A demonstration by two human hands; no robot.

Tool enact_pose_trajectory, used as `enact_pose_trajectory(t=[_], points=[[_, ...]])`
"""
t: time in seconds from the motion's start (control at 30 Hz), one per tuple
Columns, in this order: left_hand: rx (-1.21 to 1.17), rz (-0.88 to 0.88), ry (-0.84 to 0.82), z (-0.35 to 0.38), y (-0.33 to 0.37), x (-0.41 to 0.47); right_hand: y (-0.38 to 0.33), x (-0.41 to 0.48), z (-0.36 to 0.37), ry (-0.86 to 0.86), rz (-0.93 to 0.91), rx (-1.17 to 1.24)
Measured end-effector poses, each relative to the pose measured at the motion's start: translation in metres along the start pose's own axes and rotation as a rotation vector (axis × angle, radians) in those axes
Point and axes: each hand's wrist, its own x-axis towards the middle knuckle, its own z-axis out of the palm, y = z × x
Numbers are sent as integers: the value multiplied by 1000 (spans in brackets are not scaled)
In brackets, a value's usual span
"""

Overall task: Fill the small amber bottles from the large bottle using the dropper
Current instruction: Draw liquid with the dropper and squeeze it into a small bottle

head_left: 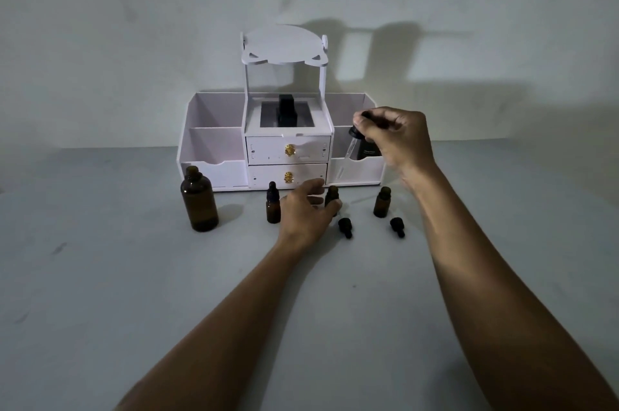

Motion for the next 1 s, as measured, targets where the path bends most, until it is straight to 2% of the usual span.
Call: enact_pose_trajectory(t=[0.53, 1.0], points=[[31, 40, -38, 1, -1, 2, 18, 2, 8, -58, 58, -20], [57, 28, -37, 0, 0, -1, 22, 5, 10, 0, 43, -35]])
